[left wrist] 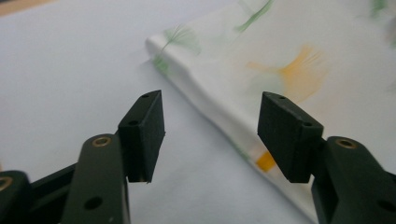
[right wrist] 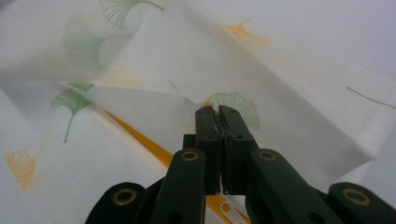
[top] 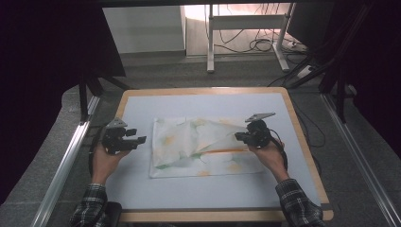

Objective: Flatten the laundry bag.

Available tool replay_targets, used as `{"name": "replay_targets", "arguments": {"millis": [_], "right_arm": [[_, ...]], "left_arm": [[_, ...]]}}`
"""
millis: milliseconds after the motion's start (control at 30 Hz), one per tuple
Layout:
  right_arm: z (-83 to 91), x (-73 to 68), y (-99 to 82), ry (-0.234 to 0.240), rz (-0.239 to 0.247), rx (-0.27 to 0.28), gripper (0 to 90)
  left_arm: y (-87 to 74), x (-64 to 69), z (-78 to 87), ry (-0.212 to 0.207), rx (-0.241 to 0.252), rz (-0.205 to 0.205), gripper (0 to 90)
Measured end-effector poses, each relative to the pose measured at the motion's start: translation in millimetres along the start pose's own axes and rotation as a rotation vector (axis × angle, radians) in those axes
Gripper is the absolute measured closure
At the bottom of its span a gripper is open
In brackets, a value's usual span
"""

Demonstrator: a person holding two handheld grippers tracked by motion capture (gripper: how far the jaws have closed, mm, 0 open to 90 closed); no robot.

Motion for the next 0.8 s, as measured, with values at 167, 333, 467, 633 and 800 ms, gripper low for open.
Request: {"name": "replay_targets", "arguments": {"millis": [167, 333, 467, 633, 800], "right_arm": [[1.4, 4.9, -2.4, -0.003, -0.018, 0.001, 86.8], [9.0, 11.0, -8.3, -0.007, -0.031, 0.013, 86.6], [11.8, 15.2, -13.5, -0.008, -0.040, 0.015, 86.6], [14.3, 18.6, -18.7, -0.008, -0.042, 0.015, 86.5], [16.3, 18.5, -24.9, -0.010, -0.039, 0.006, 86.5]], "left_arm": [[6.4, 35.0, -5.3, -0.119, 0.019, -0.082, 34.1], [-1.2, 81.2, -39.7, -0.180, -0.140, -0.267, 21.3], [-13.0, 86.5, -58.1, -0.137, -0.230, -0.328, 17.4], [-26.7, 83.6, -67.3, -0.071, -0.300, -0.381, 21.6], [-26.7, 86.7, -63.6, -0.131, -0.306, -0.355, 62.7]]}}
Point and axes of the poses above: each handheld gripper's, and its own axes: z roughly backward along the jaws, y roughly out of its top, x roughly to its right, the point moved 8 cm from there along -z, roughly forward along the jaws, and after that the axes turned 12 degrees about -x, right-handed, at the moved point
